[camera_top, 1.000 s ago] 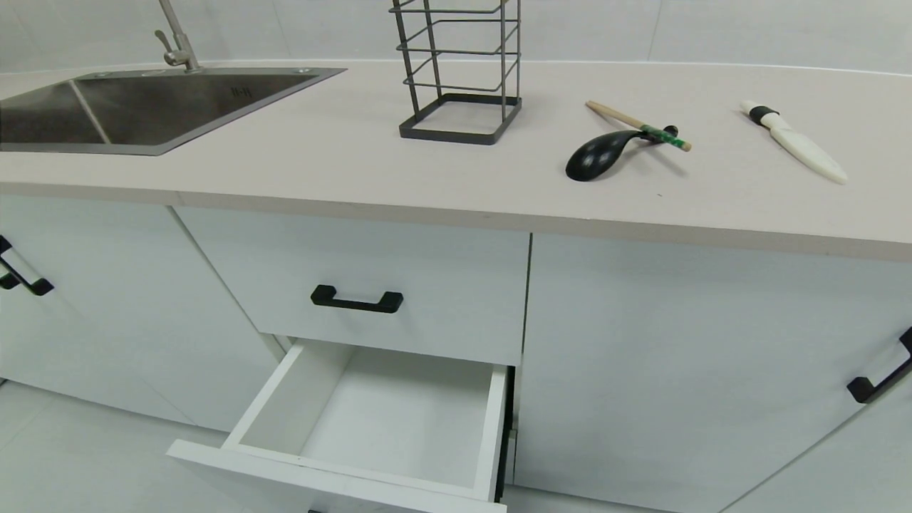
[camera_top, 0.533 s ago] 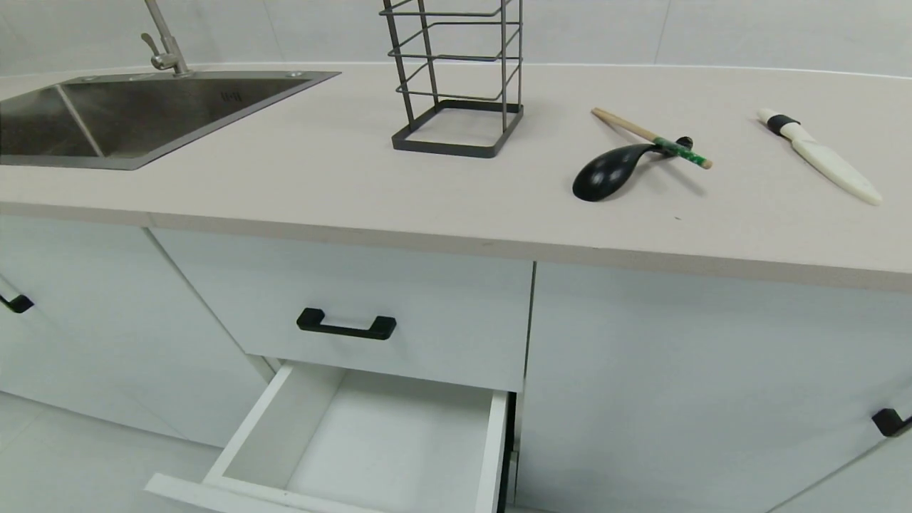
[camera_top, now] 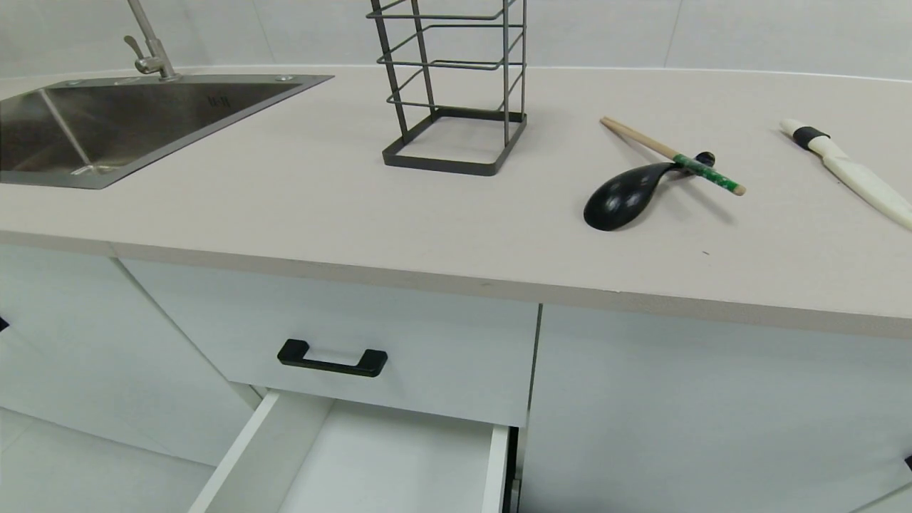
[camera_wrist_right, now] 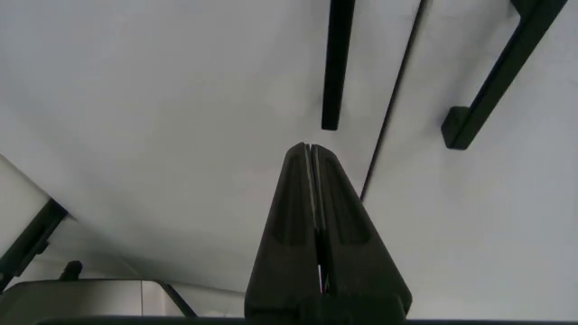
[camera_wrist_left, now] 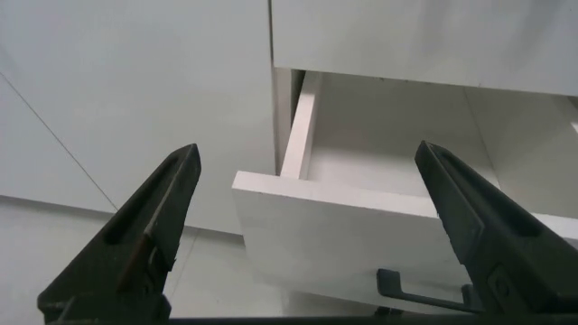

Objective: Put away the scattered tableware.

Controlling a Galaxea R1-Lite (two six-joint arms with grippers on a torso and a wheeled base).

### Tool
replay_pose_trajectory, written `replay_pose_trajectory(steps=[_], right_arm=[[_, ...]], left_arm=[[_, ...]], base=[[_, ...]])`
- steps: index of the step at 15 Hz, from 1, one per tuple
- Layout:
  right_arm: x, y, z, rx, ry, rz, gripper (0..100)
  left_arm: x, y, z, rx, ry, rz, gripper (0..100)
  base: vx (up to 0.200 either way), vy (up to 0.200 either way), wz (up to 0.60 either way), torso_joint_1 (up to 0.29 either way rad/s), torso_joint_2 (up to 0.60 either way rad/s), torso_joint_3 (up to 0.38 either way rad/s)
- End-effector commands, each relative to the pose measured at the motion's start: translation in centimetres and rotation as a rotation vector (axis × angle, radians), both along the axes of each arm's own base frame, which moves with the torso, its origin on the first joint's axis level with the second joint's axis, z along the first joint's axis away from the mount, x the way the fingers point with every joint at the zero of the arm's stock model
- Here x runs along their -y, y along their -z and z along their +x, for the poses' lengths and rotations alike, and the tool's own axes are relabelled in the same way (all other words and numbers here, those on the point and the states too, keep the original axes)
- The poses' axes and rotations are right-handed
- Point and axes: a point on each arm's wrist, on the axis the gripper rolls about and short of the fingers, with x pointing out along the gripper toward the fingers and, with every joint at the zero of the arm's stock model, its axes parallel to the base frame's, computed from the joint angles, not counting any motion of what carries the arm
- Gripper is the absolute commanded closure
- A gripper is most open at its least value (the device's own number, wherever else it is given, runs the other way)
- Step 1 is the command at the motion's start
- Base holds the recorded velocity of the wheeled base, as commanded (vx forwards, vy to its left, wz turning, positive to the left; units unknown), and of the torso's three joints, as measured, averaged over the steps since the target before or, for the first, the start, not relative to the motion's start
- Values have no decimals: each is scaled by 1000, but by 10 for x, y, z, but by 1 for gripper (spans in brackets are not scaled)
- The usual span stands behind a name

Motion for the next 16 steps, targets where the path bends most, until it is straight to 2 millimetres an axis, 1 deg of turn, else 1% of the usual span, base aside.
replay_pose_trajectory(steps=[1, 14, 16], right_arm=[[0, 0, 0, 0, 1, 0, 100], [0, 0, 0, 0, -1, -8, 100], [0, 0, 0, -1, -2, -8, 100]], left_arm=[[0, 0, 0, -1, 0, 0, 0], [0, 0, 0, -1, 0, 0, 0], [0, 0, 0, -1, 0, 0, 0]], base=[[0, 0, 0, 0, 0, 0], [0, 0, 0, 0, 0, 0], [0, 0, 0, 146, -149, -27]])
